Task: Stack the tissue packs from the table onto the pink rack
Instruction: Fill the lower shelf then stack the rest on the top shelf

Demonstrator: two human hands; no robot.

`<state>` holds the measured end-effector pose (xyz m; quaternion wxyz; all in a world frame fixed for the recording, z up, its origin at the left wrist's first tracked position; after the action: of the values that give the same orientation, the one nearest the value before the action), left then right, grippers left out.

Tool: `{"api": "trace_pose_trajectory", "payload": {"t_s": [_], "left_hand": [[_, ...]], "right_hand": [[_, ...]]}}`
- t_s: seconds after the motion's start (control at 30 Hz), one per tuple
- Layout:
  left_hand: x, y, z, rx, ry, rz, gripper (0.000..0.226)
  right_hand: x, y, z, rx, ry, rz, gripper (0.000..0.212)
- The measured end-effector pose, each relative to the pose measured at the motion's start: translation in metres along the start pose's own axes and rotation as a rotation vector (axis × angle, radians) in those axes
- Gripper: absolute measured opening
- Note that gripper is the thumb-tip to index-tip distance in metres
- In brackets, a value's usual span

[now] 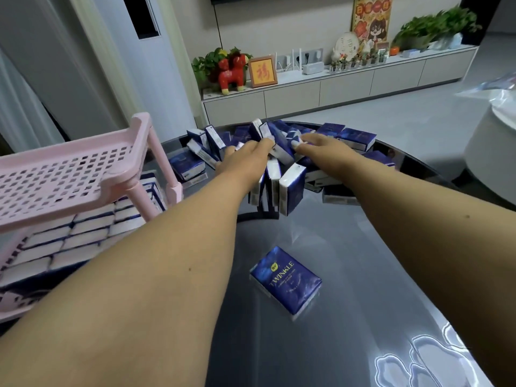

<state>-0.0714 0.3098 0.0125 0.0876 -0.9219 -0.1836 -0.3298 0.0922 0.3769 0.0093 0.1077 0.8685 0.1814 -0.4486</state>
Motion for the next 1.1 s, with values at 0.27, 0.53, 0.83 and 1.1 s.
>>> {"api": "trace_pose_trajectory", "payload": {"t_s": [0.27,0.53,0.83,1.1], "left_hand": [[-0.001,0.063,0.009,-0.023,0.016,-0.045,0.078],[-0.002,0.151,0.013,-0.06,0.098,-0.042,0.069],[-0.02,0.239,-0.017,0.03,0.384,-0.113,0.04],[-0.063,0.299,-0.042,-0.021,0.367,-0.106,0.055]], "right_hand": [[0.014,0.075,-0.009,0.085,-0.062,0.051,0.052],[0.01,0.166,-0.008,0.112,-0.033,0.078,0.051],[-0.022,0.231,0.016,0.184,0.174,0.038,0.051],[-0.05,0.282,0.011,0.157,0.289,0.052,0.057]]}}
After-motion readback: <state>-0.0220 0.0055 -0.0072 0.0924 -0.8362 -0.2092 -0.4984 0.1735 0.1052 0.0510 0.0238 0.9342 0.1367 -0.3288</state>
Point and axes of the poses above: each hand's wrist, its own y-axis away from the middle knuckle, its own z-axis out of the palm, x = y × z, the point moved 10 cm from there along -y, towards the middle knuckle, and after that the axes turned 2 degrees about z, right-handed, at the moved point
